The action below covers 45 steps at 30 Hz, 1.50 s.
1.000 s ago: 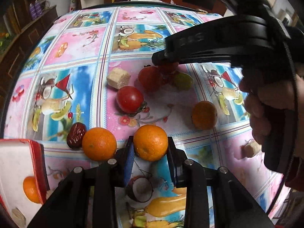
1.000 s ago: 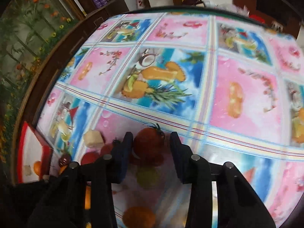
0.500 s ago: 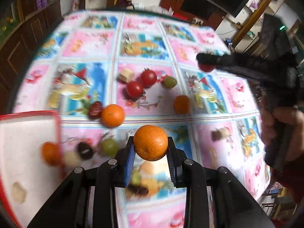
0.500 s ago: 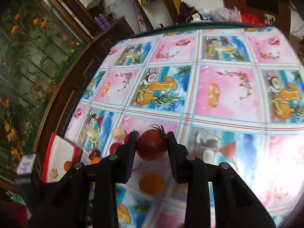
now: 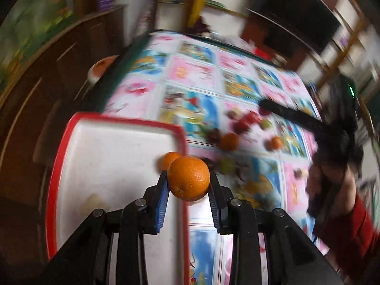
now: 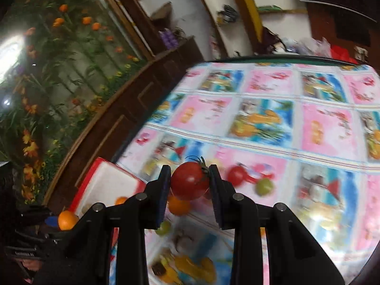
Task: Organize fruits
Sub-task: 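Carry the orange and tomato into the tray and open both tools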
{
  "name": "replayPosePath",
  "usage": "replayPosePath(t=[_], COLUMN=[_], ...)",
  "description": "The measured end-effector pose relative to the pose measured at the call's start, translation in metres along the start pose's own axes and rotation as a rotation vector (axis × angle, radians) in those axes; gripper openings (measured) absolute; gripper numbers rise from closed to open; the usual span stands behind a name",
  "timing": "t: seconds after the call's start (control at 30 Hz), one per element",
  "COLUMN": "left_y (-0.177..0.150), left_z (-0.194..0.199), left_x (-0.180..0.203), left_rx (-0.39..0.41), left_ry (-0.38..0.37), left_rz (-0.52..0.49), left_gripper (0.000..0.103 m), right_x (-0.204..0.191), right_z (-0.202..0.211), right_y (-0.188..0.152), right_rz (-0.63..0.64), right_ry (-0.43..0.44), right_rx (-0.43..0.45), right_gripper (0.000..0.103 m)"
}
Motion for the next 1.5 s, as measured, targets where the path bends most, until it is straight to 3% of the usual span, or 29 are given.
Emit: replayPosePath(t=[0.07, 0.23, 0.37, 0.67, 1.03, 1.5], left_y=[-0.004, -0.014, -0.021, -0.047, -0.071, -0.081], left_z=[-0.001, -0.009, -0.019, -0.039, -0.044, -0.040], left_x=[-0.013, -0.028, -0.021, -0.031, -0.046, -0.046], left_rx=[-0.015, -0.046, -0.064, -0.125, -0.199, -0.164], left_ry=[-0.009, -0.043, -0.050, -0.049, -0.011, -0.026], left_rz=[0.061, 0.087, 0.023, 0.054, -0.006, -0.012], left_gripper=[0.031, 0.031, 0.031, 0.031, 0.031, 0.034], right_x=[-0.007, -0.038, -0.073, -0.103, -0.124, -0.133], right_z=[-0.010, -0.029, -0.046, -0.106, -0.164, -0.194], right_y=[-0.004, -0.016, -0.016, -0.018, -0.038, -0.056], right_rz=[-0.014, -0.016, 0.067, 0.126, 0.232, 0.277], right_ry=[0.013, 0.000, 0.004, 0.084, 0.059, 0.003], right_rx=[0.005, -0.104, -0.202, -0.363, -0.465, -0.540], right_gripper=[0.034, 0.034, 0.034, 0.034, 0.034, 0.035])
Point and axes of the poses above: each gripper's, at about its wrist camera, not at the fingertips, and z roughly against the way its jaws point, x to its right, y to its top, the point moved 2 cm from there along -z, roughly the way its jaws point, and after that the axes turned 10 degrees about y, right-handed, at the moved point
